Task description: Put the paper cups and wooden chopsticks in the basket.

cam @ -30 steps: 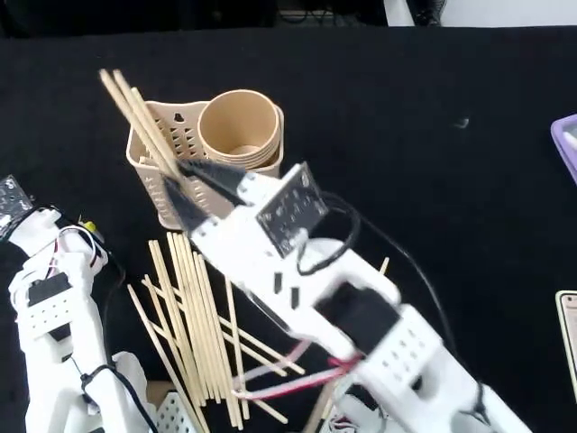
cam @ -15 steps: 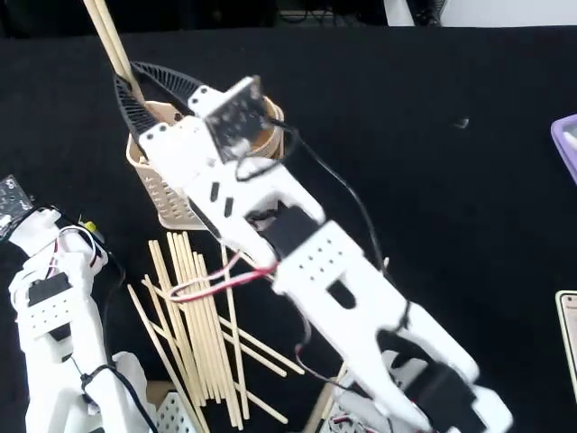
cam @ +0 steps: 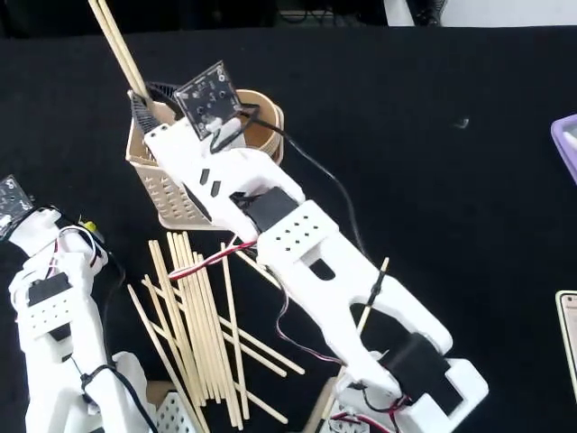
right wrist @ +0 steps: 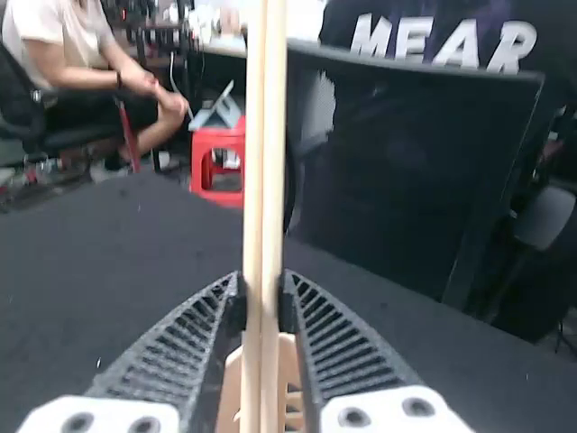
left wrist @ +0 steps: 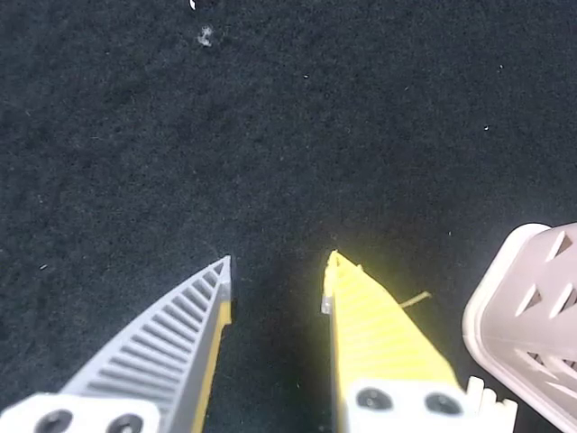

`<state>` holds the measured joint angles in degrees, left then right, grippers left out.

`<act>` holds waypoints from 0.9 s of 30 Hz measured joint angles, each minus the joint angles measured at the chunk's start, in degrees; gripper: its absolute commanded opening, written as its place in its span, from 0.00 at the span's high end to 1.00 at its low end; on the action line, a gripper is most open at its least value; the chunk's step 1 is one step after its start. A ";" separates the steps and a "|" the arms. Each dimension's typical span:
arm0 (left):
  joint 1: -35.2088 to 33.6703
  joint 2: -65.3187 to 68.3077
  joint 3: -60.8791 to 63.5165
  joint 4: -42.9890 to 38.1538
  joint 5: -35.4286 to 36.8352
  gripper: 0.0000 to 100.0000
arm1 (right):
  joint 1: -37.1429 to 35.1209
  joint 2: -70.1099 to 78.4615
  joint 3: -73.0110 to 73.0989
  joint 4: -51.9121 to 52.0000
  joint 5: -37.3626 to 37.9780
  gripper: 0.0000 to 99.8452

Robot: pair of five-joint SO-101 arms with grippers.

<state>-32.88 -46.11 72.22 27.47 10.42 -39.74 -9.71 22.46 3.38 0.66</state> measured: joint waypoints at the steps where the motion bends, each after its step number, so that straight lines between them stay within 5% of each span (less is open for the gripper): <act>1: 0.00 0.00 0.00 0.00 0.00 0.83 | 0.00 -0.09 -0.53 1.85 0.00 0.85; 12: 0.00 0.00 0.00 0.00 0.00 0.83 | 0.00 -17.58 -0.26 22.24 0.00 0.89; 20: 0.00 0.00 0.00 0.00 0.00 0.83 | 0.00 -45.71 14.51 50.73 0.70 0.89; 27: 0.00 0.00 0.00 0.00 0.00 0.83 | 10.11 -67.43 34.81 73.23 25.32 0.84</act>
<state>-32.88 -46.11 72.22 27.47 10.42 -29.63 -77.14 57.27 76.62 25.98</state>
